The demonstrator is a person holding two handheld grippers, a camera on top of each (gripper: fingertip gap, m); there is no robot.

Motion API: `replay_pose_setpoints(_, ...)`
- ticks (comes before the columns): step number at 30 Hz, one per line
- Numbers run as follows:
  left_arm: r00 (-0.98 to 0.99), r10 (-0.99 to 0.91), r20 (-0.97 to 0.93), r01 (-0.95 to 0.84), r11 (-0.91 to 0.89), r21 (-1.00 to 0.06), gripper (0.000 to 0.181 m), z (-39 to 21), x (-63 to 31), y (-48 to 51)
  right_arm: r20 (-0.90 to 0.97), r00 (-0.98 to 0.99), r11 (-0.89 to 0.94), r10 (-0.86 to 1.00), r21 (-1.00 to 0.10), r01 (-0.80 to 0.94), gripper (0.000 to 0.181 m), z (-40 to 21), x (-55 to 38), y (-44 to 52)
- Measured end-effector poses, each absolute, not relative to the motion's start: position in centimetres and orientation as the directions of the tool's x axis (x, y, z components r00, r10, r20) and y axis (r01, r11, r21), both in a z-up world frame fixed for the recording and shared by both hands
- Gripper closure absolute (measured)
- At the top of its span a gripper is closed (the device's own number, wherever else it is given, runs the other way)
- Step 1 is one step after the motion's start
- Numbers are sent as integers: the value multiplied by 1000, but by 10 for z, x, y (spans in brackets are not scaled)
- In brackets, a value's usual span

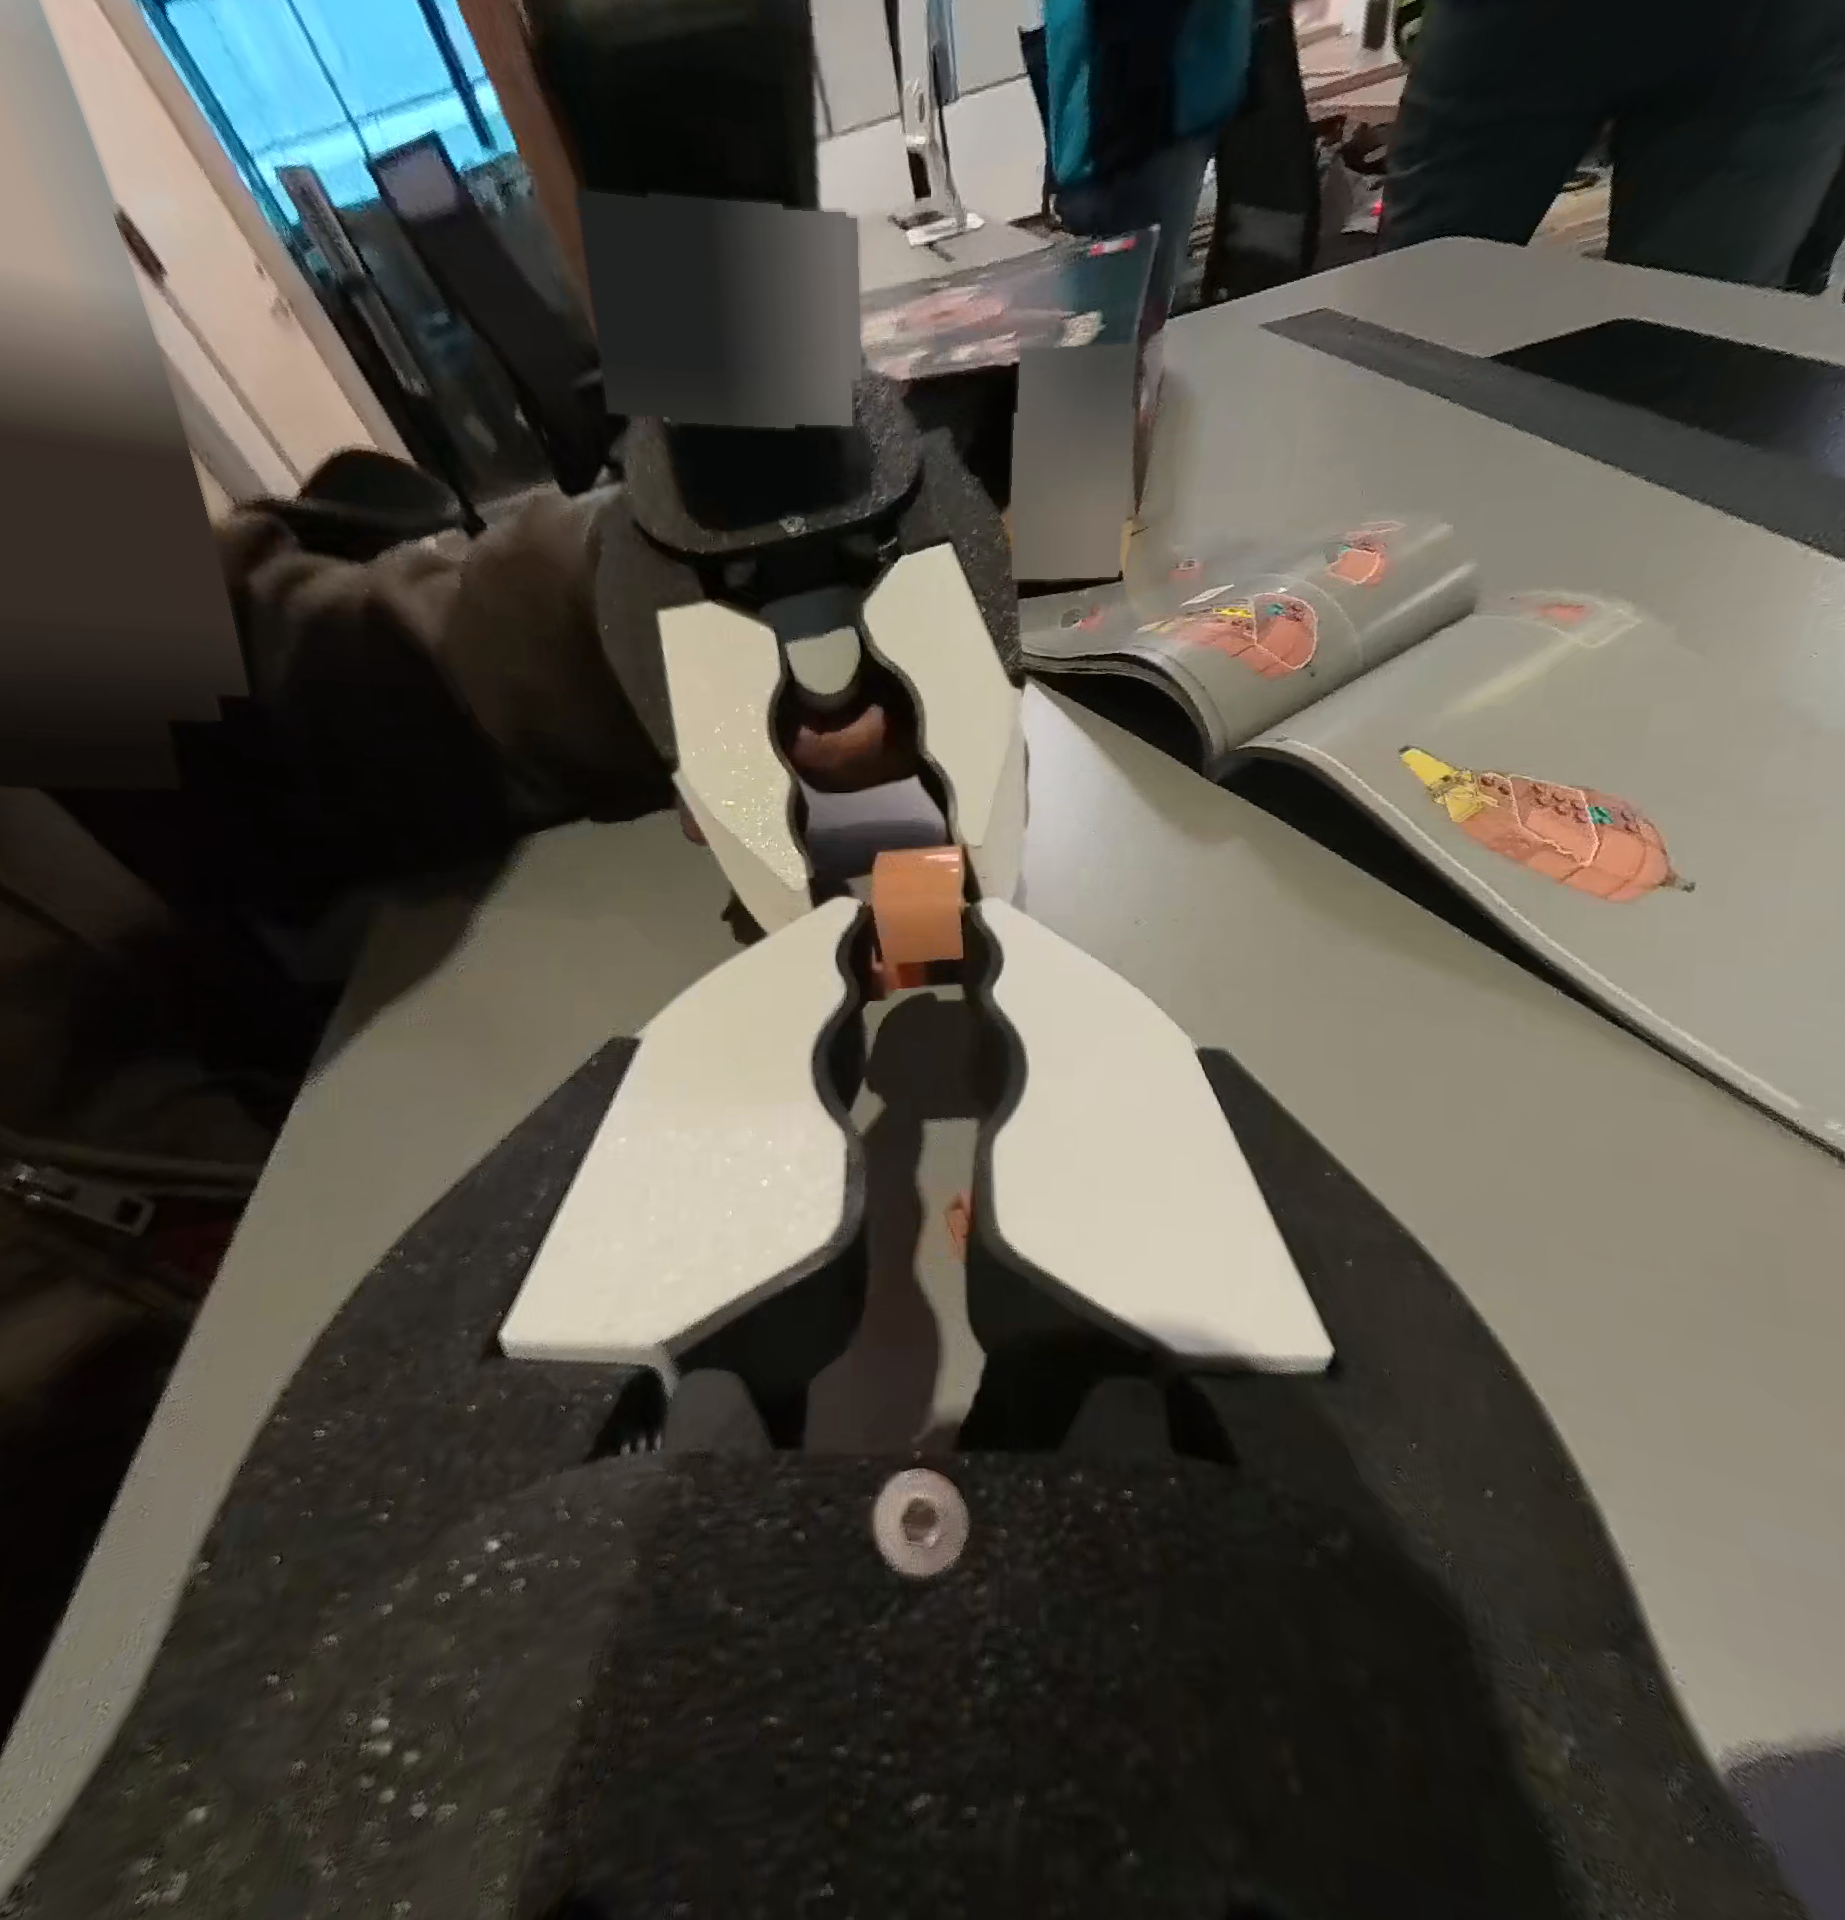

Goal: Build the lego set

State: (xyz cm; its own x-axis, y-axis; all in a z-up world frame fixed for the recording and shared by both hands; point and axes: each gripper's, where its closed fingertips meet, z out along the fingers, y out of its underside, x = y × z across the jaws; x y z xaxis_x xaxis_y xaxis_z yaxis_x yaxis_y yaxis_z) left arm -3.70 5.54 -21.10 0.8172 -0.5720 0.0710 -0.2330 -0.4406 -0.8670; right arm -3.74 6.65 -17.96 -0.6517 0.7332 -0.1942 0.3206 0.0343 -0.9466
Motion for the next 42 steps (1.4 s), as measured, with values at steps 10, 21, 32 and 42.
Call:
replay_pose_setpoints(10, 801, -598, -14, -302, -385, -872, 146, -208, -33, 54, -75, -657, 183, 750, -931, 315, 165, -192, -37, 60)
replay_pose_setpoints(21, 777, -628, -45, -326, -340, -882, 146, -208, -28, 53, -67, -675, 224, 734, -915, 335, 165, -195, -32, 55)
replay_pose_setpoints(32, 761, -649, -20, -299, -323, -898, 146, -209, -26, 52, -105, -681, 206, 724, -910, 360, 165, -196, -29, 54)
replay_pose_setpoints(42, 752, -659, -10, -288, -315, -904, 147, -208, -24, 51, -161, -693, 169, 703, -909, 382, 165, -196, -27, 53)
